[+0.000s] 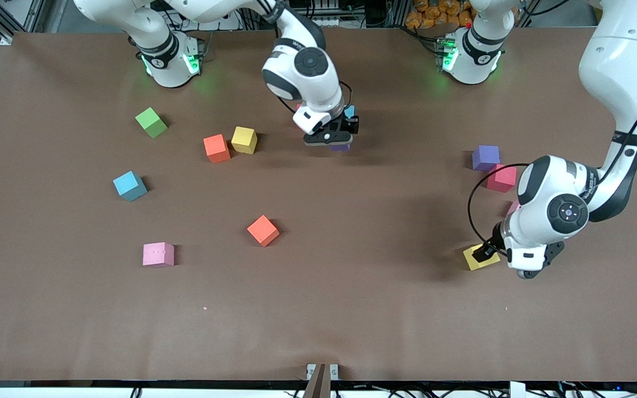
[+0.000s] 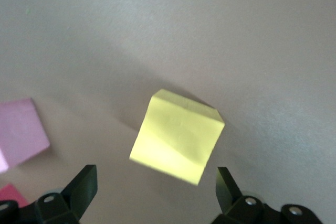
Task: Form number 2 with 11 blocks
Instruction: 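Carry the purple cube toward the row while the left gripper grasps yellow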
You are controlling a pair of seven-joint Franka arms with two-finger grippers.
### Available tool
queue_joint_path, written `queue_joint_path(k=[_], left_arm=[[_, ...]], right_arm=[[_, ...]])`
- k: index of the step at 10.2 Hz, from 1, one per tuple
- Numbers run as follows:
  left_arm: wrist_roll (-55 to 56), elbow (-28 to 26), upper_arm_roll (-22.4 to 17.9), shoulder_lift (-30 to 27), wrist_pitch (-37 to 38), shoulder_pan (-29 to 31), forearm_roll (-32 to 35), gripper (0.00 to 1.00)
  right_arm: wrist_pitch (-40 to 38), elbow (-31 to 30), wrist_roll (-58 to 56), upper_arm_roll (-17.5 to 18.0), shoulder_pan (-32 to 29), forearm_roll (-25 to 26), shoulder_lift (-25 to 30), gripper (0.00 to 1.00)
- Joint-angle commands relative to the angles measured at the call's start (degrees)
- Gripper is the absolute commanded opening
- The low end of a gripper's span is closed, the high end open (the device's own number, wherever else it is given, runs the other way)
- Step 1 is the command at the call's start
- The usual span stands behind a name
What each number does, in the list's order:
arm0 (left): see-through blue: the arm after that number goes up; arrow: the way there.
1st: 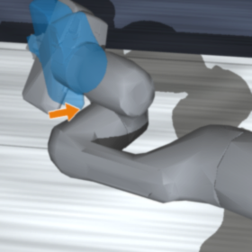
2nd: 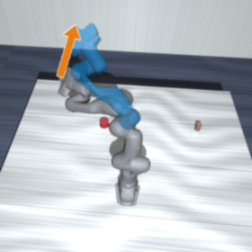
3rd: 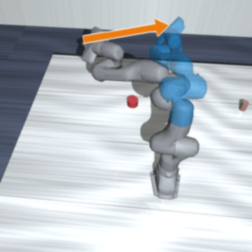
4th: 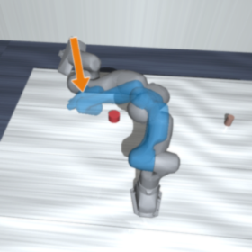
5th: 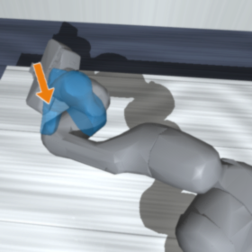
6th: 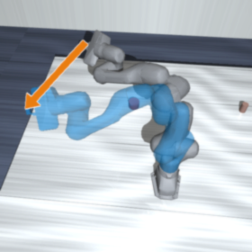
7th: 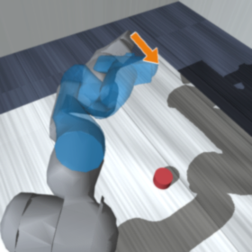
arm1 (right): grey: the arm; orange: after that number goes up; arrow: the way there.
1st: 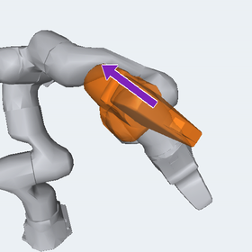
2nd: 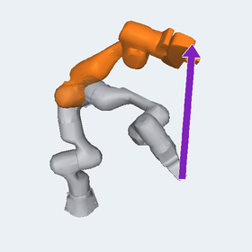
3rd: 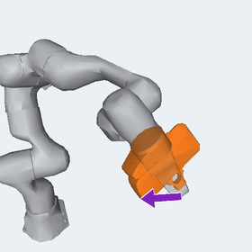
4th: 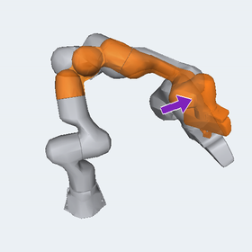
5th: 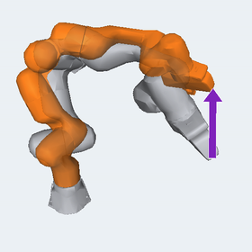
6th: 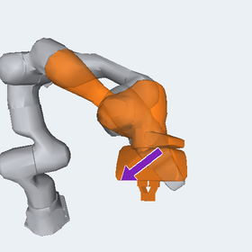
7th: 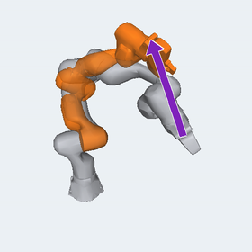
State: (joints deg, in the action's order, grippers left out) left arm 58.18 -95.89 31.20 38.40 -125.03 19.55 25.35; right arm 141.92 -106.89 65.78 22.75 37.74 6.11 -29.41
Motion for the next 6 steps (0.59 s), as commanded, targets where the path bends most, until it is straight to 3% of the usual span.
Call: queue_joint_path(k=[1, 4, 6], left_arm=[[-5.2, 2.2, -0.2, 2.7, -5.0, -0.3, 3.5, 1.00], [-7.1, 2.3, -1.1, 3.7, -7.8, -0.2, 3.3, 1.00], [-8.3, 2.3, -1.7, 4.3, -8.0, -0.2, 3.3, 1.00]], right_arm=[[-1.1, 2.3, 2.9, -2.8, 3.5, 1.4, -1.6, 0.35], [-0.9, 5.0, 5.4, -11.4, 12.4, 1.4, -4.5, 0.35], [-0.6, 5.3, 5.8, -14.3, 15.7, 1.3, -5.7, 0.35]])
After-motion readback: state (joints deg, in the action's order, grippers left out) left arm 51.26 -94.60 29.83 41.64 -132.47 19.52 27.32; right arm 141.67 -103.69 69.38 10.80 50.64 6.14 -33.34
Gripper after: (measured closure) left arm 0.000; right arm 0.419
